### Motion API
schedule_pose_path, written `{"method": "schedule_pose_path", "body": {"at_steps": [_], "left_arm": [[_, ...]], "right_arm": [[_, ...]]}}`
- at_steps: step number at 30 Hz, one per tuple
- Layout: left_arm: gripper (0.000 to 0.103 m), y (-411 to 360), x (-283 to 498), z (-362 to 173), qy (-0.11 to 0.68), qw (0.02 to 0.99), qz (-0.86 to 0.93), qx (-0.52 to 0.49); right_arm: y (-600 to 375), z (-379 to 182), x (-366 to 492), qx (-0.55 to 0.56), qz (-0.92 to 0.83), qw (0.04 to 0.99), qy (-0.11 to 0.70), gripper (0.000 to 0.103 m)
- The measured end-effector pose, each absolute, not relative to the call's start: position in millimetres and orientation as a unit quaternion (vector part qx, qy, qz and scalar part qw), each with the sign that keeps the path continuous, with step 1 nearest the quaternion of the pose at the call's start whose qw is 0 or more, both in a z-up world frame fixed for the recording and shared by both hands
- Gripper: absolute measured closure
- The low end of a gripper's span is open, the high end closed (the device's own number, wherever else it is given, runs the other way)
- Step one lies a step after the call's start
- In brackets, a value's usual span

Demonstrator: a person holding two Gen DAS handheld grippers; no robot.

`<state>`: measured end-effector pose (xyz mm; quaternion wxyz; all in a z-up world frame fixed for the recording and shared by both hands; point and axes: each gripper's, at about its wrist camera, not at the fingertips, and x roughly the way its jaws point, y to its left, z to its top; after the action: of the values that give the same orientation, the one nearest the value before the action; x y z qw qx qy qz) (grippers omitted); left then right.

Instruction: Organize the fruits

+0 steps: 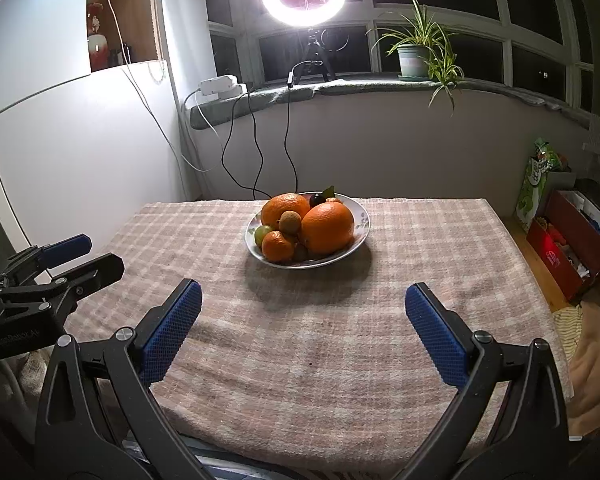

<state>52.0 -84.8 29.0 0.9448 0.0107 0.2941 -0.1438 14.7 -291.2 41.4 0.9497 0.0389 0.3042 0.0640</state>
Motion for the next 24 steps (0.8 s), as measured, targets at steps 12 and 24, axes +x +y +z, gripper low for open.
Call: {"method": "schedule_pose_path", "body": {"at_steps": [12,24], "left_arm": [[0.021,-82,55,26,0.297,0.944,-0.141,0.007],[0.021,-81,60,23,0.3,0.944,-0.138,0.006]], "right_arm": [[-288,32,21,0.037,0.068,0.946,0.315,0.0],[-288,24,24,0.039,0.068,0.944,0.321,0.0]]}}
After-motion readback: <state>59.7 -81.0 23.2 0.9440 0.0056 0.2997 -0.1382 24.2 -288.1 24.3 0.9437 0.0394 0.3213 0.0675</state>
